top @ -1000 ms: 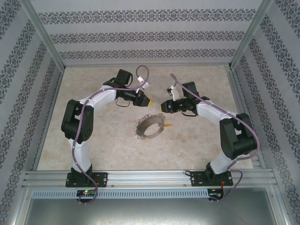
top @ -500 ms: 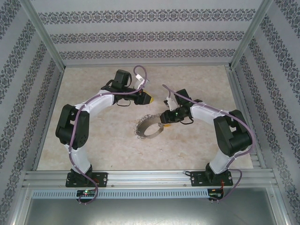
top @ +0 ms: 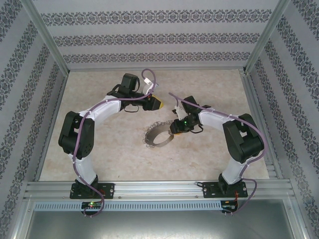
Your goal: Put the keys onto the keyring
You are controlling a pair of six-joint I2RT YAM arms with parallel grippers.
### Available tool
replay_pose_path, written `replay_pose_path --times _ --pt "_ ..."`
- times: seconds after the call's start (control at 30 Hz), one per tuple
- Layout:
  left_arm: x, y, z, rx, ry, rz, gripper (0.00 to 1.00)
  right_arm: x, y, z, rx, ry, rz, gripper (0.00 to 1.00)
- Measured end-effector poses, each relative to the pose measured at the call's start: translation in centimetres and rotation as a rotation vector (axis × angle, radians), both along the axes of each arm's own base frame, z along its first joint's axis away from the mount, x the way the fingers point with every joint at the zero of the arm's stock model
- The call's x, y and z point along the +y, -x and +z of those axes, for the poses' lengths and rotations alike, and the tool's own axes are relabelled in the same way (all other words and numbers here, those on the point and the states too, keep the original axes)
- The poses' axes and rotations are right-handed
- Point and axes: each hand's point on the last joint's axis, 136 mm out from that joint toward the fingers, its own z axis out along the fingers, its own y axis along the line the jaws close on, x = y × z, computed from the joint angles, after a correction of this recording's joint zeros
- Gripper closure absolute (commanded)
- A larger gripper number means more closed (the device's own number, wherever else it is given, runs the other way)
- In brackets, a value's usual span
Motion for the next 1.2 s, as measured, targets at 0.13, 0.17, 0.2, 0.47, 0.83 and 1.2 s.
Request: replay_pose_path --times 0.13,0.17,0.2,0.47,0.83,1.2 --pt "0.0 -0.1 0.1 -0.006 0.002 0.000 0.63 0.0 -0.5 -0.5 0.006 0.013 -0.006 0.84" --pt "0.0 -0.1 0.1 -0.009 0.003 0.000 0.63 0.0 -0.5 -0.6 0.008 0.014 -0.006 0.88" --pt "-0.1 -0.1 0.2 -0.012 0.005 0.000 0.63 0.0 -0.5 -0.8 0.009 0.018 -0.004 0.92" --pt "-0.1 -0.2 0.3 -0.017 0.007 0.000 0.63 -0.2 -0.2 -0.9 0.024 0.029 -0.006 1.00" --pt "0.0 0.5 2.8 -0.059 0.039 -0.014 0.62 1.0 -2.0 11.0 -0.196 -0.221 -0.020 1.00" --pt "0.1 1.2 4.9 -0.098 0.062 -0.028 0.61 1.7 -2.7 13.9 -0.231 -0.317 -0.020 1.00"
